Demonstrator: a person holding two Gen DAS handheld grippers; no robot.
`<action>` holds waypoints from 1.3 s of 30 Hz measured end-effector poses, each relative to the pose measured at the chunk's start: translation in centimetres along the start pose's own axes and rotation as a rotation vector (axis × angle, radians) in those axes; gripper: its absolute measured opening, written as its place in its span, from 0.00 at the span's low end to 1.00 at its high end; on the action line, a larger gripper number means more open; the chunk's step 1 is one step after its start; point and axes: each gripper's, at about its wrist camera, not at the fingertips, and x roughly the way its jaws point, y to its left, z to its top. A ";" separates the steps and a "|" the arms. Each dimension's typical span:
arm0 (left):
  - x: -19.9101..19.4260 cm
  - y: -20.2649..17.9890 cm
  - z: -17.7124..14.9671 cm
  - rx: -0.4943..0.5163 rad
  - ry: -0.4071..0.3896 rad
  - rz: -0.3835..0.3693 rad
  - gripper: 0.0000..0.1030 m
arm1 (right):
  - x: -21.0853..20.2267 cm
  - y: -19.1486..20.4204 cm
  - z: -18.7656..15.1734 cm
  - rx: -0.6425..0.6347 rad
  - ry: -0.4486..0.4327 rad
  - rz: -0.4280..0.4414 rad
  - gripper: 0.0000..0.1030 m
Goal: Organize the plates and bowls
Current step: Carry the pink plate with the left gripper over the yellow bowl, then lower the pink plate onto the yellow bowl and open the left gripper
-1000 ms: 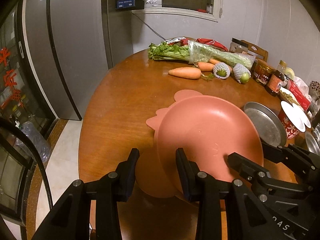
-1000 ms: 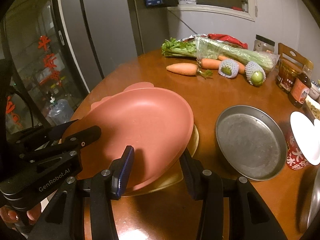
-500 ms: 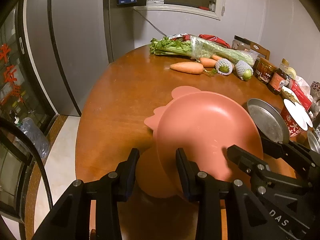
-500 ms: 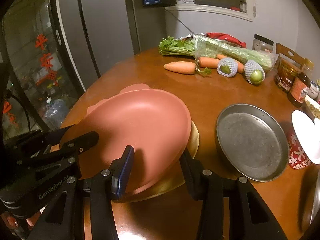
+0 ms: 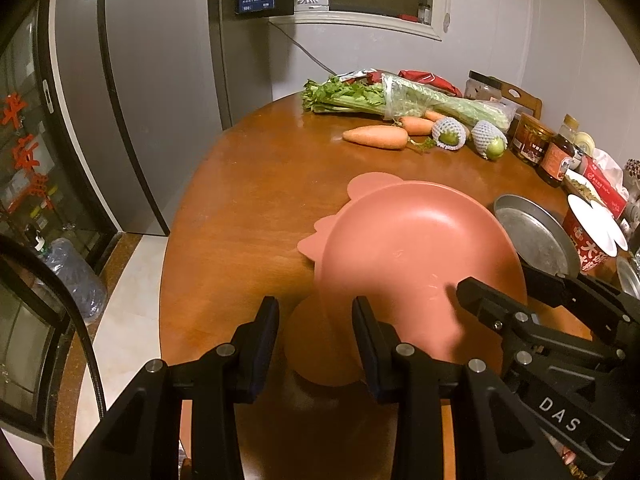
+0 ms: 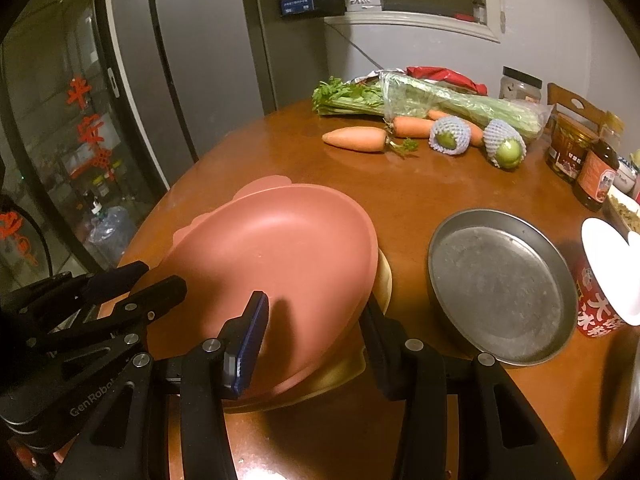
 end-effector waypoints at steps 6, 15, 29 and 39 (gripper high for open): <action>-0.3 0.0 -0.2 0.007 -0.001 0.019 0.38 | -0.3 -0.1 -0.2 0.001 -0.003 -0.006 0.48; -0.8 -0.1 -0.2 0.011 -0.005 0.023 0.41 | -0.9 0.3 -0.3 -0.042 -0.020 -0.063 0.58; -1.3 0.3 -0.3 0.011 -0.009 0.037 0.46 | -1.9 -0.9 -0.6 0.005 -0.022 -0.056 0.59; -2.5 0.4 -0.3 0.002 -0.027 0.049 0.47 | -3.8 -2.0 -1.1 0.046 -0.045 -0.057 0.59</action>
